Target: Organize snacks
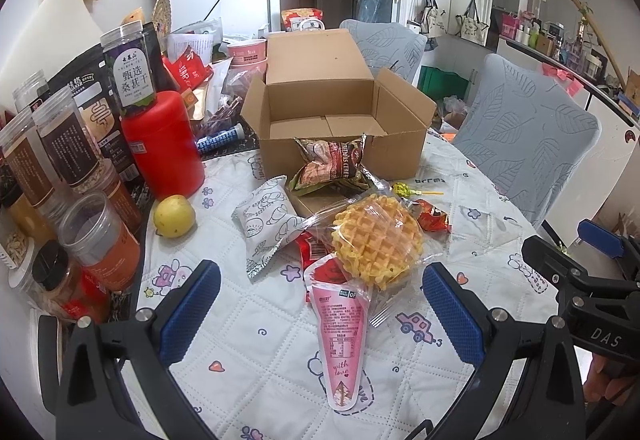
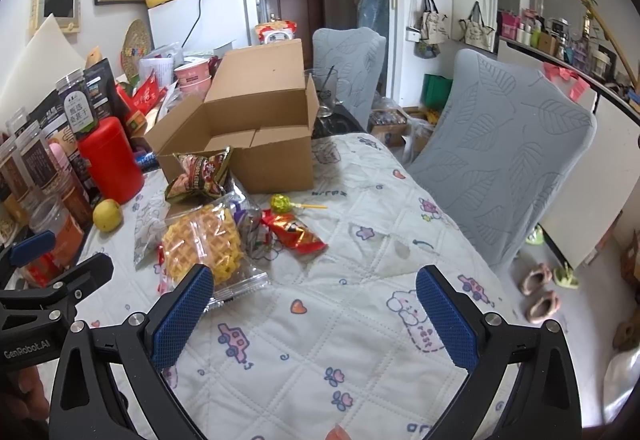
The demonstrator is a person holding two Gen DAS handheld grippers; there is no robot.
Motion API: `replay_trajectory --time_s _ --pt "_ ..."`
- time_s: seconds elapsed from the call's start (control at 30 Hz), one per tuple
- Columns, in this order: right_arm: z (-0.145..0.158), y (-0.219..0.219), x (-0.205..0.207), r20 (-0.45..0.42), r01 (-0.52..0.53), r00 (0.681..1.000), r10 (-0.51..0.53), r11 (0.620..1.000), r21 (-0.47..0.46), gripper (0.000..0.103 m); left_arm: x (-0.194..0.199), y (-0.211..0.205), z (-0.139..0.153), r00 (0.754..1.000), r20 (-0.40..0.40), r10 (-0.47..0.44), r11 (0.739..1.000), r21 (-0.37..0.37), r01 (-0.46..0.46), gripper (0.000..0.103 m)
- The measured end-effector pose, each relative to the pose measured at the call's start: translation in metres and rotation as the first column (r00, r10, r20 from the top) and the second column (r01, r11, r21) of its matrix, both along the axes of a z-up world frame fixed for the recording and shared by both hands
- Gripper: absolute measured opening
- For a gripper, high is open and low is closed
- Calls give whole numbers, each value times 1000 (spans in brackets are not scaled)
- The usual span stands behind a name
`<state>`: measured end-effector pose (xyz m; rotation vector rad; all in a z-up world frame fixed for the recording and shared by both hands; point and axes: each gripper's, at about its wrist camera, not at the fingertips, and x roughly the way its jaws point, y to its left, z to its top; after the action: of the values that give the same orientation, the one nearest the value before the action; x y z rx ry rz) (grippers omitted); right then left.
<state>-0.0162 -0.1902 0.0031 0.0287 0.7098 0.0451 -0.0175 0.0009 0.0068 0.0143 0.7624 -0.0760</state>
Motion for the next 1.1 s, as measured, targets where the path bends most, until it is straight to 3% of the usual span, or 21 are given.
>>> replay_trajectory --time_s 1.1 --pt "1 0 -2 2 -1 1000 1 1000 -2 103 -5 0 1 1000 3 -4 1000 -18 4 103"
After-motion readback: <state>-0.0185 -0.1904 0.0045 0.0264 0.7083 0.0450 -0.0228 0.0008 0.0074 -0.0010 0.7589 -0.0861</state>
